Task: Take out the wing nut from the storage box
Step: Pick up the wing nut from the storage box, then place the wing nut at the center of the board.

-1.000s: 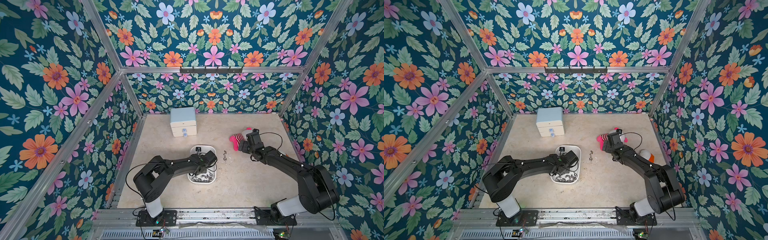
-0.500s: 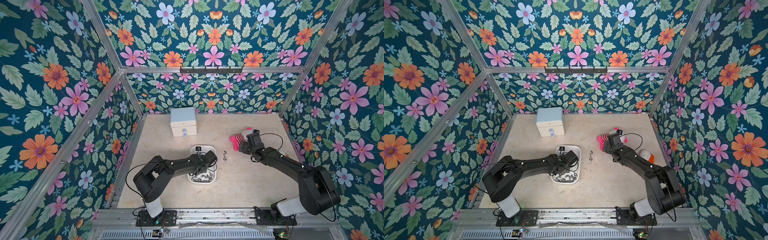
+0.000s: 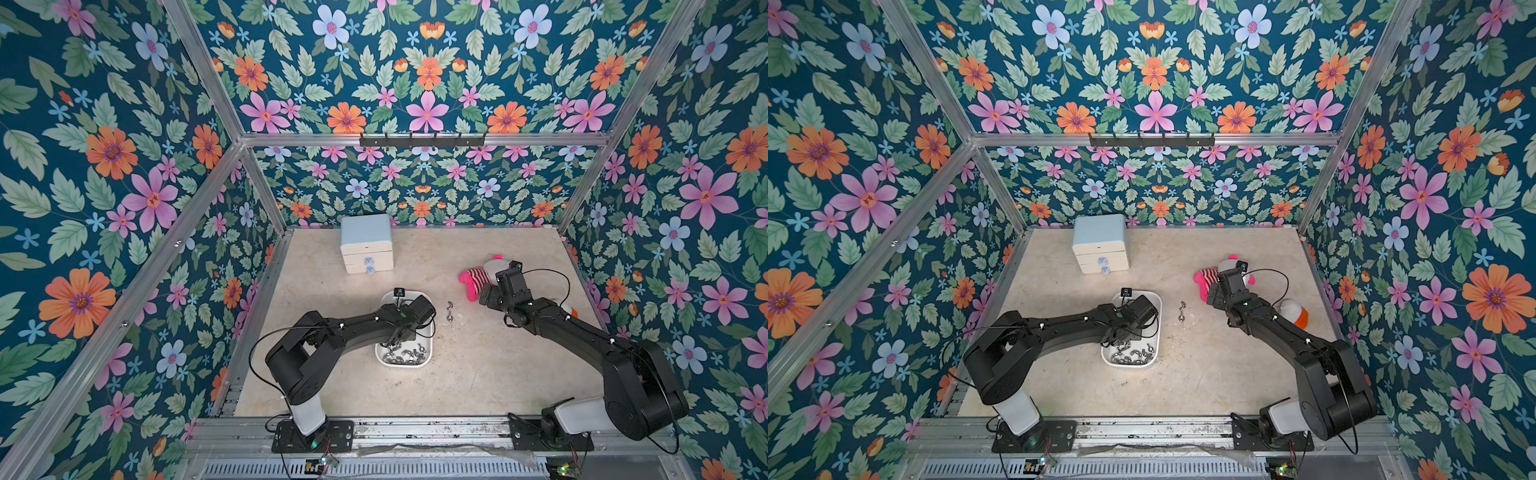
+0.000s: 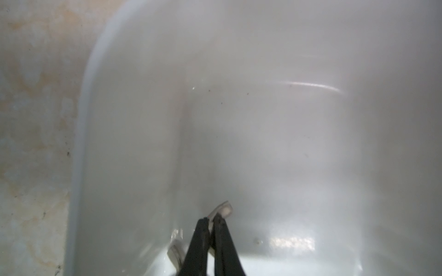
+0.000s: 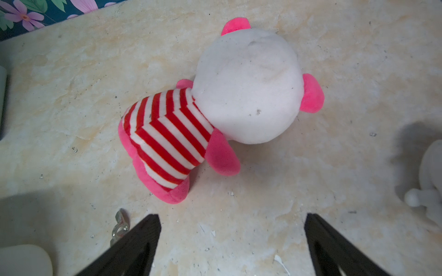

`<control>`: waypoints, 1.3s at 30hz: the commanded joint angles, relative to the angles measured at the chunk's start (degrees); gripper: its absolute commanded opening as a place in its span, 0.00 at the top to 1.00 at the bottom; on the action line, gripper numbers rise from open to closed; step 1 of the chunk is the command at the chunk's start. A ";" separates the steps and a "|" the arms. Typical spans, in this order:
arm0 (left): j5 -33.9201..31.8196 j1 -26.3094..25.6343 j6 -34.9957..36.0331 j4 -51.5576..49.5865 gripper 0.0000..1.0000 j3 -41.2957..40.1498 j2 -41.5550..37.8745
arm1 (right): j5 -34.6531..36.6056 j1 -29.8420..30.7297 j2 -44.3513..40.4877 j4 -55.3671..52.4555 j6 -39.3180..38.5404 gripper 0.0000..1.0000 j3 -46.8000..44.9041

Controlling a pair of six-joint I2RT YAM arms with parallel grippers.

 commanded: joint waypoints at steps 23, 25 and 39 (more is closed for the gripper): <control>-0.57 -0.26 7.29 -1.96 0.99 14.25 0.27 | 0.12 0.02 0.46 0.18 1.03 0.01 -0.65; -0.42 -0.45 7.53 -1.79 0.99 15.09 0.68 | 0.15 0.06 0.46 0.09 1.03 0.01 -0.60; 1.40 -2.30 10.04 -1.20 1.00 24.54 7.51 | 0.64 0.03 -0.15 0.00 1.38 0.01 -1.01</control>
